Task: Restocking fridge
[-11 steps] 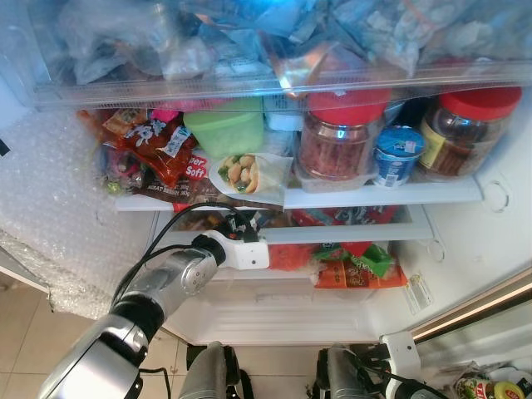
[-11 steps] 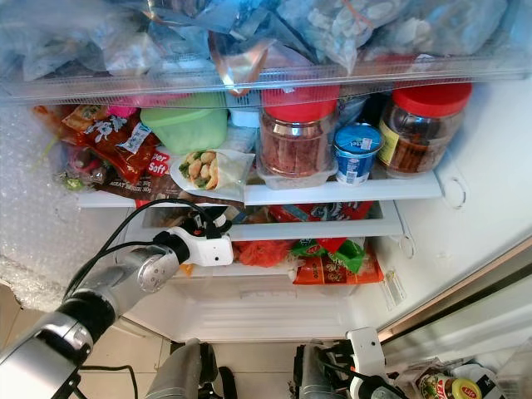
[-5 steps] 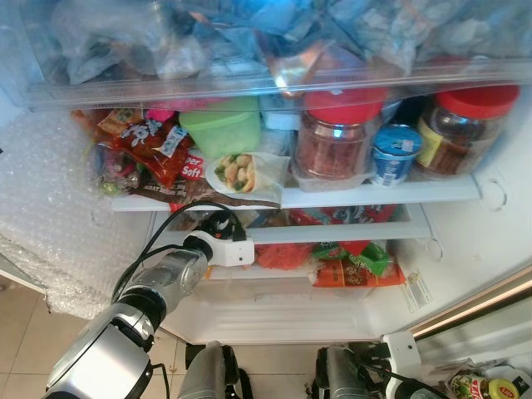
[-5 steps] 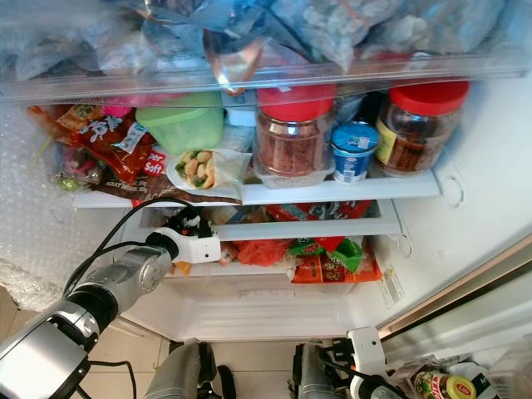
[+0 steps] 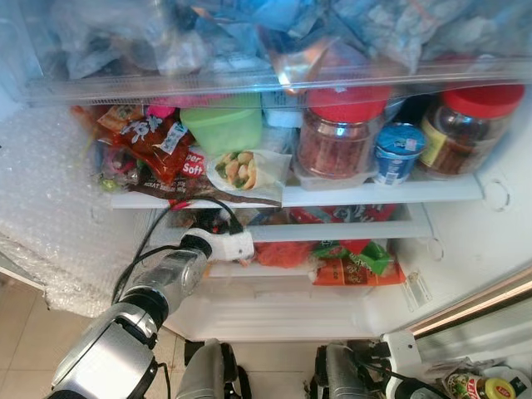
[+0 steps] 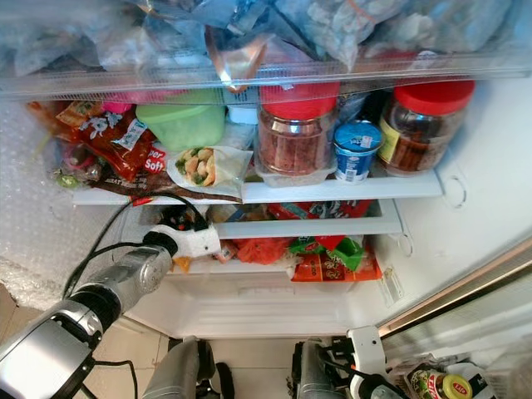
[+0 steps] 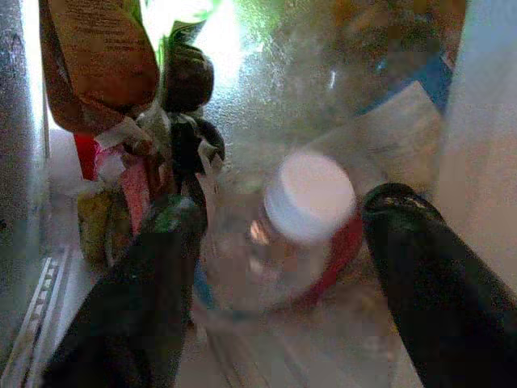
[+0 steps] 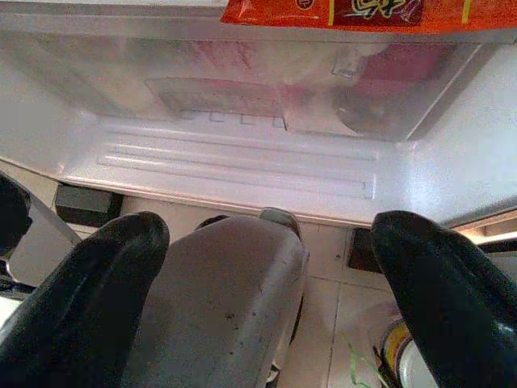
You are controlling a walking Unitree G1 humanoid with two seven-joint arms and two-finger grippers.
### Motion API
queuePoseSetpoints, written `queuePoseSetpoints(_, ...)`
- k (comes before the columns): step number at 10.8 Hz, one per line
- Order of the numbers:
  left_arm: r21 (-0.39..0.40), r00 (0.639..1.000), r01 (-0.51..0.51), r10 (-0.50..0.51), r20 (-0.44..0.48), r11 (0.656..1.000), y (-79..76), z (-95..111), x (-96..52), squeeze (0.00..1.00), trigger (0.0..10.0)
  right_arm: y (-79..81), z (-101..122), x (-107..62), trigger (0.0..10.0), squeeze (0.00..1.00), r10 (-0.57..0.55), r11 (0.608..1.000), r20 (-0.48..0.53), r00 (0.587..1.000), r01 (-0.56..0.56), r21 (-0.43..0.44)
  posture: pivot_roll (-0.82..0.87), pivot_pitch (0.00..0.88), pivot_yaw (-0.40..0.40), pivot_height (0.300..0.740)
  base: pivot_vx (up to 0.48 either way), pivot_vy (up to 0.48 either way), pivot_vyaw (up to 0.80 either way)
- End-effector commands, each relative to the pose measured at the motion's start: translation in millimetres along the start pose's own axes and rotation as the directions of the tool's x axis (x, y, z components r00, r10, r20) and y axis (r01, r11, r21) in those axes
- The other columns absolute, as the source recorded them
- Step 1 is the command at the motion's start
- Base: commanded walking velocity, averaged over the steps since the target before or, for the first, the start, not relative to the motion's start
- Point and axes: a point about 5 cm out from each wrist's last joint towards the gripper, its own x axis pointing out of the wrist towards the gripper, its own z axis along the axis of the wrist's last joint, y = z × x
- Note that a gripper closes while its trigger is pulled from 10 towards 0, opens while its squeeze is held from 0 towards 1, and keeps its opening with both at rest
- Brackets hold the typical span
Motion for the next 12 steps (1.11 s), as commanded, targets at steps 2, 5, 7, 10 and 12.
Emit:
queuePoseSetpoints(2,-0.078,0.998,-0.039,0.042,0.044,0.996,4.3,3,-1.2,1.0,10.0,3.0,-17,-6.3,10.0,0.0,-0.001,1.0,-0.063,0.998,0.003,0.027,-0.07,0.217,0.057,0.642,0.0,0.0,0.0)
queuePoseSetpoints(5,-0.472,0.973,0.089,0.025,0.23,0.877,-6.0,25,-16.5,0.0,10.0,4.1,-19,-6.7,10.0,0.0,0.003,1.0,-0.065,0.998,-0.001,0.028,-0.07,0.222,0.064,0.642,0.0,0.0,0.0)
queuePoseSetpoints(7,-0.802,0.979,0.11,0.075,0.189,0.587,-12.7,25,-33.3,0.0,10.0,5.1,-21,-7.4,10.0,0.0,0.006,1.0,-0.069,0.998,-0.004,0.03,-0.07,0.224,0.07,0.642,0.0,0.0,0.0)
queuePoseSetpoints(10,-0.919,0.978,0.104,0.13,0.165,0.381,-15.5,21,-57.4,0.0,10.0,6.5,-23,-8.0,10.0,0.0,0.004,0.999,-0.072,0.997,-0.002,0.033,-0.07,0.225,0.082,0.642,0.0,0.0,0.0)
queuePoseSetpoints(12,-0.951,0.996,0.053,0.058,0.075,0.304,-35.4,9,-73.5,0.0,10.0,7.0,-24,-8.1,10.0,0.0,-0.004,0.999,-0.073,0.997,0.007,0.036,-0.07,0.216,0.093,0.642,0.0,0.0,0.0)
